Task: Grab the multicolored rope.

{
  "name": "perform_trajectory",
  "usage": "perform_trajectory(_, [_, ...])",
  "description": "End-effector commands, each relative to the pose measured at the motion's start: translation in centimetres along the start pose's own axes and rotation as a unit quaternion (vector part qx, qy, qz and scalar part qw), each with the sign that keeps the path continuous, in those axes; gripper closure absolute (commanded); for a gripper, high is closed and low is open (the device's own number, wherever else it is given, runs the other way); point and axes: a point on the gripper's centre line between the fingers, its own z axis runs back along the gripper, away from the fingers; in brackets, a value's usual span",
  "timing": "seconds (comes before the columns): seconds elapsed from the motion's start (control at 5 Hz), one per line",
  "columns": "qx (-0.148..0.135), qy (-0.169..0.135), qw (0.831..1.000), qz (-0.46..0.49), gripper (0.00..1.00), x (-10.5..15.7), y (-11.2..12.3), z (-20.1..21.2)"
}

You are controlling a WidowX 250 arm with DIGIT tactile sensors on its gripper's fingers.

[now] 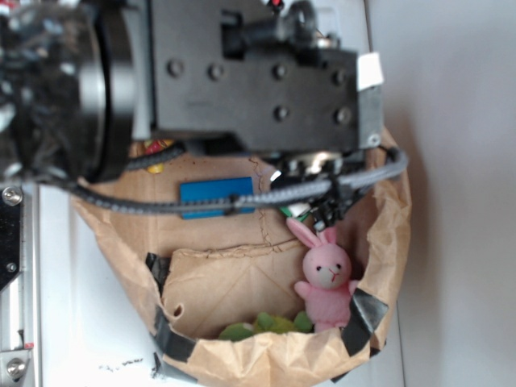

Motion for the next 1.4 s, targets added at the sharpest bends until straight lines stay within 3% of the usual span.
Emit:
perform_trajectory(0.0, [0.003,-0.011,0.999,0.031,0.0,0.71,1.27,-0.32])
perform_trajectory(0.2, [-0.013,-0.003,0.999,0.042,0.0,0.58,1.27,-0.06])
perform_trajectory(1.2, [-0.013,-0.003,0.999,0.042,0.0,0.58,1.27,-0.06])
